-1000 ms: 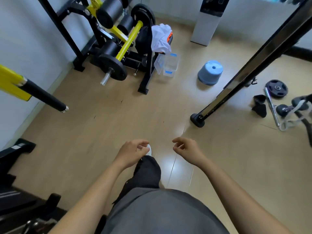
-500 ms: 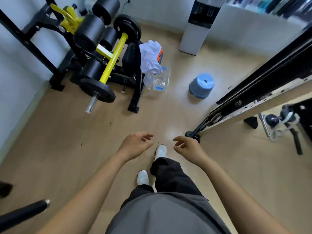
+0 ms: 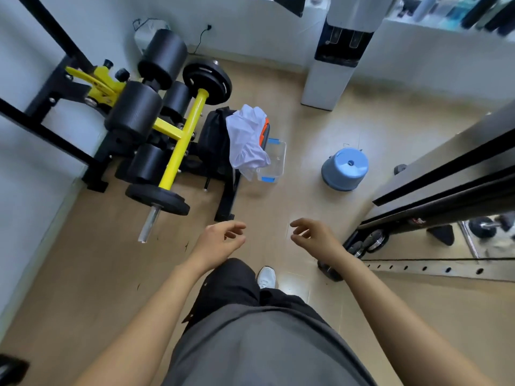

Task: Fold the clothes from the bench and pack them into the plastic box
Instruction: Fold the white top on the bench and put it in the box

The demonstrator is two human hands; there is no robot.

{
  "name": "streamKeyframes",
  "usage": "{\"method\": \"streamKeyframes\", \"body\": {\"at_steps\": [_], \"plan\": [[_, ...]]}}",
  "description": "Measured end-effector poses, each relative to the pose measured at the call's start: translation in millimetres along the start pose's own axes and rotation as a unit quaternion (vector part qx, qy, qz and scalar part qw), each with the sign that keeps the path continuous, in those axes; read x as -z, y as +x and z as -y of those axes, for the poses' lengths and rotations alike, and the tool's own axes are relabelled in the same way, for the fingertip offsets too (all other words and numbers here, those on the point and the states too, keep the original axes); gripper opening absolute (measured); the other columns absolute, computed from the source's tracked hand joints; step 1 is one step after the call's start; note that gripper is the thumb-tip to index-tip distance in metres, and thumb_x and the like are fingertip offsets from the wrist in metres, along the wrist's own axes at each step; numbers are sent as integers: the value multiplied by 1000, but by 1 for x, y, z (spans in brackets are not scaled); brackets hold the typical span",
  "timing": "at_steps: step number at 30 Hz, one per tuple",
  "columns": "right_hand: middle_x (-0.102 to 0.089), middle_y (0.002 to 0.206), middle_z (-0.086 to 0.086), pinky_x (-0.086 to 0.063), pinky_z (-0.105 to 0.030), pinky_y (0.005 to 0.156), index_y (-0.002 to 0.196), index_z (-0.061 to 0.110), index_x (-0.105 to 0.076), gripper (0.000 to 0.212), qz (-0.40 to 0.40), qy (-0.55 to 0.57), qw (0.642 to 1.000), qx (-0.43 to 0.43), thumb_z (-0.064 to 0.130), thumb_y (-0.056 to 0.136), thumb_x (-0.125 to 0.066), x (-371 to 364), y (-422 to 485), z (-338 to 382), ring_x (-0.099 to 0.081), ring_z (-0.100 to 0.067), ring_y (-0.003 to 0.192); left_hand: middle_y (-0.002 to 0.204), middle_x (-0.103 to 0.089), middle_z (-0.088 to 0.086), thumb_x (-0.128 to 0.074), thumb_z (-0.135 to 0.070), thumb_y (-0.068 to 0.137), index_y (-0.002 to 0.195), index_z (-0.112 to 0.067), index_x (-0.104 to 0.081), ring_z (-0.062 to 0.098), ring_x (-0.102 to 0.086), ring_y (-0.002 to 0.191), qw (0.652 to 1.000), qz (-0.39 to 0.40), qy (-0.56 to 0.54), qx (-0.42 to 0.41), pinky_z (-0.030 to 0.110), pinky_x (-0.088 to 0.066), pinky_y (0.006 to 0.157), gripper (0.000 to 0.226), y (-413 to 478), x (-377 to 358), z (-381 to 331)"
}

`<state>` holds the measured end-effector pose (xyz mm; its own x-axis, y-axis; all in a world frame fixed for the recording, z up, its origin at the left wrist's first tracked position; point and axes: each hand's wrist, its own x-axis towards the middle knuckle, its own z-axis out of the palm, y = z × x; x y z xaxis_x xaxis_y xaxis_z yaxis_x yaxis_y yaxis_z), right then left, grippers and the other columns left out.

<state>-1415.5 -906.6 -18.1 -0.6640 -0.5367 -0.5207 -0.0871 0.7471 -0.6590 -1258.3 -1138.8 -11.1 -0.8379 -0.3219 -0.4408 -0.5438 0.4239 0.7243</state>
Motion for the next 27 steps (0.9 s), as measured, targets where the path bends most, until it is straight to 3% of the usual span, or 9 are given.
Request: {"method": "streamKeyframes", "body": {"at_steps": [4, 9, 17, 22, 27], "plan": [[-69, 100, 6, -48, -20, 69, 116, 26, -66, 29, -12, 2, 1000, -14, 26, 88, -68, 39, 60, 14, -64, -7, 83, 100, -71, -20, -71, -31, 88, 116, -35, -71, -2, -65, 95, 1000, 15, -12, 15, 28, -52, 89, 28, 62, 13, -13], [-68, 106, 6, -51, -26, 78, 119, 25, -66, 30, -5, -34, 999, -37, 26, 89, -67, 88, 143, 29, -64, -11, 88, 98, -72, -18, -72, -31, 85, 110, -36, -72, 0, -66, 92, 999, 32, -37, 10, 29, -53, 89, 25, 166, 26, -30], [-68, 102, 6, -51, -25, 79, 118, 24, -66, 30, -4, -104, 994, -43, 26, 88, -67, 186, 281, 92, -64, -8, 85, 115, -68, -20, -59, -47, 87, 125, -36, -66, -2, -63, 103, 993, 118, -2, -8, 34, -52, 97, 40, 335, 61, -73], [-69, 101, 6, -45, -20, 77, 119, 22, -66, 30, 17, -119, 992, -38, 23, 89, -65, 234, 358, 122, -65, -8, 87, 109, -69, -20, -62, -44, 88, 121, -35, -68, 0, -63, 102, 995, 83, -49, 21, 32, -53, 96, 35, 401, 83, -93], [-68, 89, 13, -49, -24, 77, 112, 24, -69, 27, 67, -143, 987, 1, 19, 85, -68, 258, 443, 142, -65, -3, 78, 106, -69, -19, -63, -33, 90, 116, -33, -69, 1, -63, 100, 992, 50, -86, 77, 29, -54, 91, 27, 452, 93, -91]]}}
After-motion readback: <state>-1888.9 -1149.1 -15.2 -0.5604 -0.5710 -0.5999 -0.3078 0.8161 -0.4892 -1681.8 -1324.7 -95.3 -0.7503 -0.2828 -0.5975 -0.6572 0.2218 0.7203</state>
